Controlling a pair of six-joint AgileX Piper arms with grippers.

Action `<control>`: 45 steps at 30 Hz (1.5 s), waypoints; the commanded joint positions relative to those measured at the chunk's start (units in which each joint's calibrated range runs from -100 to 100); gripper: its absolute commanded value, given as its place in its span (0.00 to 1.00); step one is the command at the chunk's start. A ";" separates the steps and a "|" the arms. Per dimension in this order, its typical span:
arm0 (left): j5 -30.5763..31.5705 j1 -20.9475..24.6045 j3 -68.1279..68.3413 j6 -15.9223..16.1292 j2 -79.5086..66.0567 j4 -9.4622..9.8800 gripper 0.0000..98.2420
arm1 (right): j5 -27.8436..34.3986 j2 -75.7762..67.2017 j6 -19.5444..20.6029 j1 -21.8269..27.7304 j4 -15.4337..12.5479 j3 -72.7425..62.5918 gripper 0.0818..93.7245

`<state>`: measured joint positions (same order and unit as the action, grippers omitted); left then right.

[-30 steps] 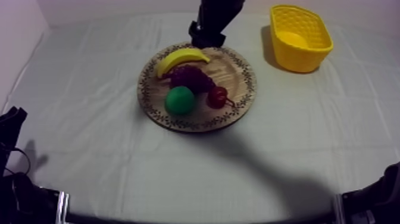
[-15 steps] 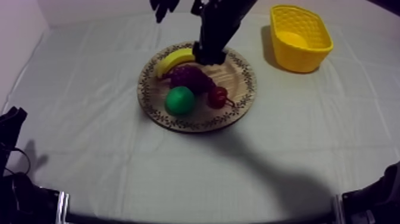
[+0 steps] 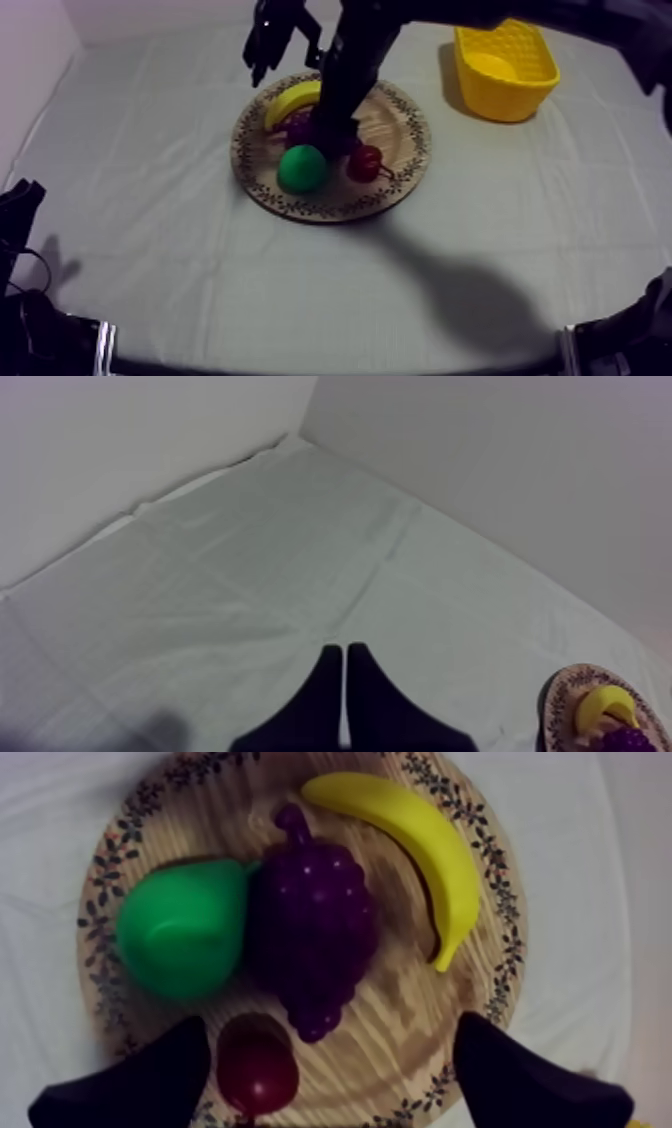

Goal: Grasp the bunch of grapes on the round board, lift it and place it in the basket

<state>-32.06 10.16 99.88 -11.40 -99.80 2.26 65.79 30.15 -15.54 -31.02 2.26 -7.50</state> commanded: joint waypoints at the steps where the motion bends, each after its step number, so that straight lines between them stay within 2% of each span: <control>1: -0.03 0.01 0.01 0.00 -0.03 0.01 0.00 | -0.25 2.99 0.04 0.12 0.00 -1.60 0.78; 15: -0.03 0.01 0.01 0.00 -0.03 0.01 0.00 | -1.82 15.00 0.53 0.79 1.01 -11.40 0.75; 30: -0.03 0.01 0.01 0.00 -0.03 0.01 0.00 | -3.09 19.63 0.37 1.28 1.22 -14.44 0.70; 45: -0.03 0.01 0.01 0.00 -0.03 0.01 0.00 | -4.27 20.05 0.86 1.23 0.91 -14.12 0.44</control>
<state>-32.06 10.16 99.88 -11.40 -99.80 2.26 61.47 50.15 -14.66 -29.73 3.19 -21.79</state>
